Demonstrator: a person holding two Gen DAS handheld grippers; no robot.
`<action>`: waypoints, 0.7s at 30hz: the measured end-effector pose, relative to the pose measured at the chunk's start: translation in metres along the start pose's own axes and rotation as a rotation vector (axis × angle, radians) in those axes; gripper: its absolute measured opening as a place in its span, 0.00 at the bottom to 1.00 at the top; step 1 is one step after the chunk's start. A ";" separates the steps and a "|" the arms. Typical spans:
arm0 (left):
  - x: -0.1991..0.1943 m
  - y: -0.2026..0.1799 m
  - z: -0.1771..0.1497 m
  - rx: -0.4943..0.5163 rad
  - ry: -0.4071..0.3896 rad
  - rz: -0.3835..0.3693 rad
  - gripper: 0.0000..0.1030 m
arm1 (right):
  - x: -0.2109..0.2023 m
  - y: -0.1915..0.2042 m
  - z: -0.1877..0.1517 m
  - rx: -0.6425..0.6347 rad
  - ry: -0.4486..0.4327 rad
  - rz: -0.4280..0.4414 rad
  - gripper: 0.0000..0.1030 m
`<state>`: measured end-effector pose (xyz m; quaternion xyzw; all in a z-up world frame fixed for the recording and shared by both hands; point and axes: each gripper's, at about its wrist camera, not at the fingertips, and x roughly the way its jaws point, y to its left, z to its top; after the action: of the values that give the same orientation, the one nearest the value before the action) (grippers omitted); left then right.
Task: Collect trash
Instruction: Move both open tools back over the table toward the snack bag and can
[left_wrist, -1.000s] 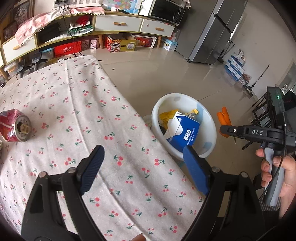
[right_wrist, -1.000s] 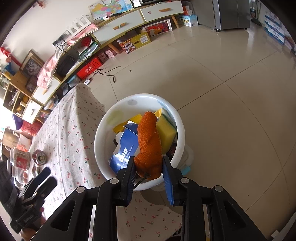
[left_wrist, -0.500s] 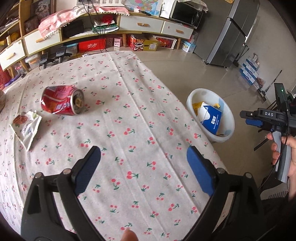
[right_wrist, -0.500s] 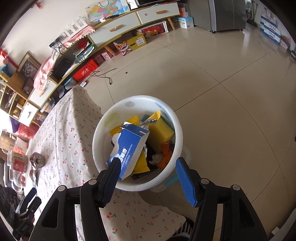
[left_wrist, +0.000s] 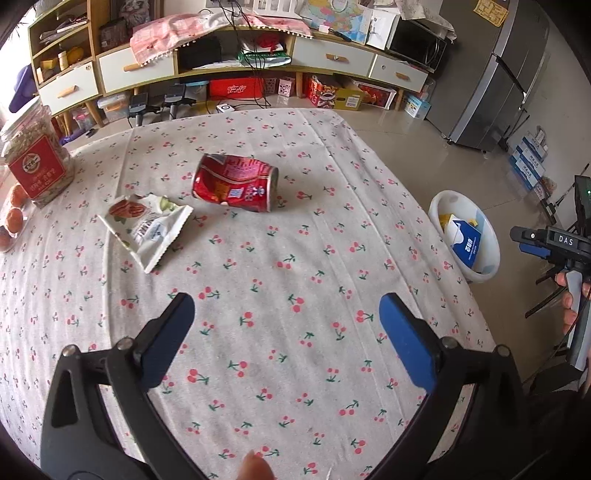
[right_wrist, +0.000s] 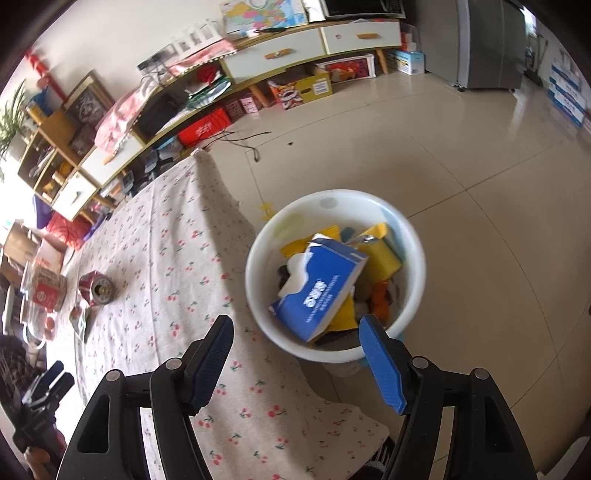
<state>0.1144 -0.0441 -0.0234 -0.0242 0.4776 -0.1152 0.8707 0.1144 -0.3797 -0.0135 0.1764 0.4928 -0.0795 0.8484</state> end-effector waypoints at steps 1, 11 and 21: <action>-0.001 0.004 0.000 -0.004 -0.001 0.004 0.97 | 0.000 0.007 -0.001 -0.014 0.000 -0.001 0.72; -0.016 0.040 0.007 -0.024 -0.005 0.072 0.99 | 0.006 0.078 -0.005 -0.156 -0.006 -0.018 0.81; -0.020 0.078 0.014 -0.048 0.013 0.144 0.99 | 0.020 0.143 -0.007 -0.235 0.012 0.030 0.81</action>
<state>0.1293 0.0355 -0.0112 -0.0100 0.4865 -0.0411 0.8726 0.1625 -0.2440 -0.0025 0.0837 0.5010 -0.0078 0.8613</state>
